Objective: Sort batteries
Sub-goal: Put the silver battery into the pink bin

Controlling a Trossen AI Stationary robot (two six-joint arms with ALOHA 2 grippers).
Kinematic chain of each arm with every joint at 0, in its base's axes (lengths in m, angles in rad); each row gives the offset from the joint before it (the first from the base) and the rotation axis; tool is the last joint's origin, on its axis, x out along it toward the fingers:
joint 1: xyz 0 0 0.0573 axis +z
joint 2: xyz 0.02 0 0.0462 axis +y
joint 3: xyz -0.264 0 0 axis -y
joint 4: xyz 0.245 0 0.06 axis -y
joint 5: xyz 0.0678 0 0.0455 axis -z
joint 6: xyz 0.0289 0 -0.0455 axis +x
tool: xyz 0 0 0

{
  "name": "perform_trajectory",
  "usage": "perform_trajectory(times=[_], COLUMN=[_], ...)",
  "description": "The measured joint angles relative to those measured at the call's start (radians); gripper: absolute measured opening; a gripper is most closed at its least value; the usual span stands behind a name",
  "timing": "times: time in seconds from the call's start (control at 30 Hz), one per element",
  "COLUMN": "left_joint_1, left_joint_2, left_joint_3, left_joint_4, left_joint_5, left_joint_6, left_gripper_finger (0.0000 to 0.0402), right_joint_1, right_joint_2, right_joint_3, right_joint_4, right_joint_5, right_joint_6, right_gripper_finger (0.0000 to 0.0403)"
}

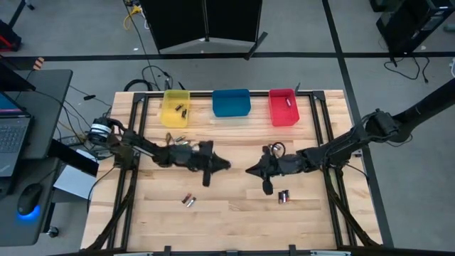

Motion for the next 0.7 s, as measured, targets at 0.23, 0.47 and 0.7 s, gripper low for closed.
perform_trajectory(times=[0.23,0.47,0.7], left_joint_1=[0.133,0.245,0.338], left_joint_2=[0.001,0.001,0.001], left_joint_3=[0.008,0.104,0.161], left_joint_4=[0.094,0.225,0.265], left_joint_5=[0.159,0.285,0.443], left_joint_6=[0.073,0.157,0.103], left_gripper_finger=[0.0042,0.0042,0.0042], right_joint_1=[-0.075,-0.176,-0.224], right_joint_2=[0.001,0.001,0.001], right_joint_3=[-0.02,0.05,0.085], right_joint_4=[0.249,0.308,0.298], right_joint_5=[0.071,0.074,0.019], right_joint_6=[-0.083,-0.143,-0.155], right_gripper_finger=[0.0034,0.0091,0.0158])
